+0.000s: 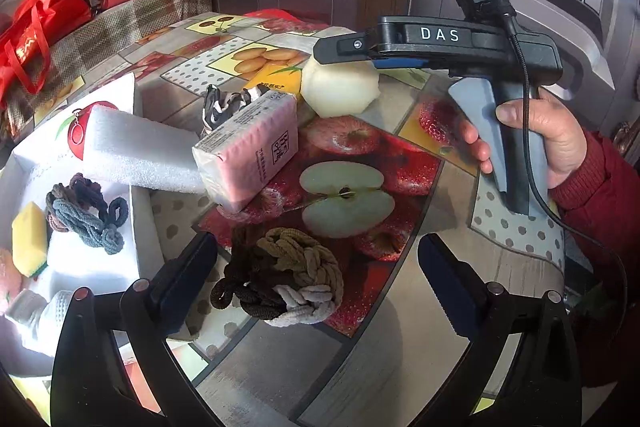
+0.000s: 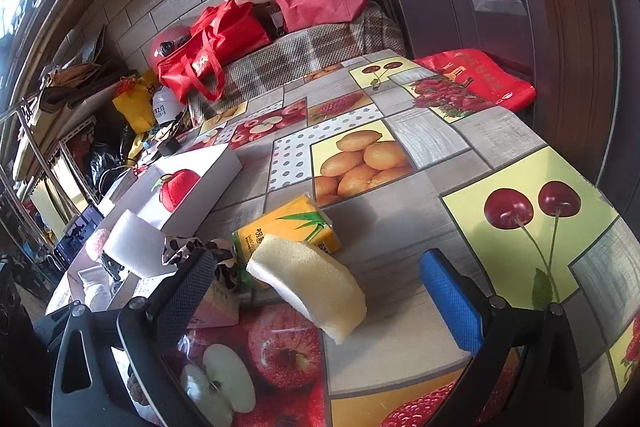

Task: Organize soft objects
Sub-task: 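Grasp the beige knotted rope with the left tool while the right tool grasps the cream foam block, then carry the beige rope and cream foam block over the white tray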

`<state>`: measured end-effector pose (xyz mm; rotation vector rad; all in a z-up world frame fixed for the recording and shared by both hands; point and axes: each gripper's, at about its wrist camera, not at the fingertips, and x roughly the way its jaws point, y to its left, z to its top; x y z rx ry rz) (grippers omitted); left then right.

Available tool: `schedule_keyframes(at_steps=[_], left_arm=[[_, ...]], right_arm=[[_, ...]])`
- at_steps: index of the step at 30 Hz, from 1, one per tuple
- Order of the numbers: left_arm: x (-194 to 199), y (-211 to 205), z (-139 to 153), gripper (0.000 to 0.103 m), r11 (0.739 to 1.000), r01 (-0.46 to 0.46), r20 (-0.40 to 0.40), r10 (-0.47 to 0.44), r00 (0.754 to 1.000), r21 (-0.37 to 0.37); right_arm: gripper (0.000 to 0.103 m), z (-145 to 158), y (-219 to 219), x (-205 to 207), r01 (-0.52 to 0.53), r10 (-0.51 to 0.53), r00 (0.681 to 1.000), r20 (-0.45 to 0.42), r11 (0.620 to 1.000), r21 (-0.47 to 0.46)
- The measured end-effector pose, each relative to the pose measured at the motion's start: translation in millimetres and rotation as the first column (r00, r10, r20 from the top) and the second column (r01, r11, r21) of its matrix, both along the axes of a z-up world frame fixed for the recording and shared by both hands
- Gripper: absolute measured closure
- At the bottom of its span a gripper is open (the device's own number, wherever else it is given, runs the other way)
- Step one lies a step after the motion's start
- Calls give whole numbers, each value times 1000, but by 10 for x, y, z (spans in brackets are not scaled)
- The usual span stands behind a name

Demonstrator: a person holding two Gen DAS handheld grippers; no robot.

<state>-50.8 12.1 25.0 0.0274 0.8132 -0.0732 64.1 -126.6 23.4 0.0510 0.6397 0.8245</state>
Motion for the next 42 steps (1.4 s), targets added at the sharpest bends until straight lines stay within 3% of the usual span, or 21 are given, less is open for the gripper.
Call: schedule_keyframes(at_steps=[1,2,3,5,7,9,11,13,17,20,22,24,26,34,37,38,42], left_arm=[[39,-18,-32,8,1000,2,-19,-2,1000,13],[78,-27,-68,14,999,-3,-38,5,999,34],[104,-42,-94,19,997,-8,-47,12,999,77],[123,-36,-127,25,994,-3,-55,9,998,111],[109,13,-128,37,994,-15,-50,20,999,110],[77,65,-125,56,993,-31,-37,36,999,115],[33,82,-113,65,993,-36,-20,39,999,117],[-4,64,-91,71,992,-31,3,31,1000,121],[-95,-38,-9,78,987,1,71,-12,997,160],[-109,-55,5,78,986,13,78,-26,997,165],[-70,-69,-43,74,985,12,32,-18,999,172],[-67,-126,-89,52,977,-1,4,0,1000,213],[-117,-177,-83,40,972,-4,17,0,1000,236],[-101,-117,-130,40,984,-8,-39,15,999,181],[-103,-136,-138,54,985,13,-44,-5,999,173],[-107,-138,-137,65,983,9,-38,-2,999,182],[-179,-164,-91,79,981,13,10,-15,1000,195]], right_arm=[[1,-16,77,-7,-22,22,1000,-3,999,-31],[9,-43,138,7,-37,36,999,-13,997,-64],[27,-75,194,25,-43,41,999,-29,995,-94],[49,-137,242,76,-65,57,996,-73,991,-114],[53,-130,181,74,-64,58,995,-76,995,-82],[56,-99,104,48,-51,49,997,-57,998,-48],[58,-52,44,-16,-35,34,999,-21,999,-23],[78,20,-14,-101,-19,19,999,36,1000,4],[78,137,-69,-282,11,-16,989,150,999,31],[78,149,-25,-256,13,-15,988,155,1000,15],[78,135,-7,-217,15,-16,990,141,1000,8],[78,125,-16,-196,16,-17,991,131,1000,10],[78,115,-17,-178,16,-17,993,121,1000,9],[78,108,-10,-191,-3,2,993,120,1000,10],[78,104,-28,-172,5,-7,993,115,1000,16],[78,101,-39,-161,10,-12,994,109,1000,20],[78,103,-62,-145,19,-22,994,104,999,33]])
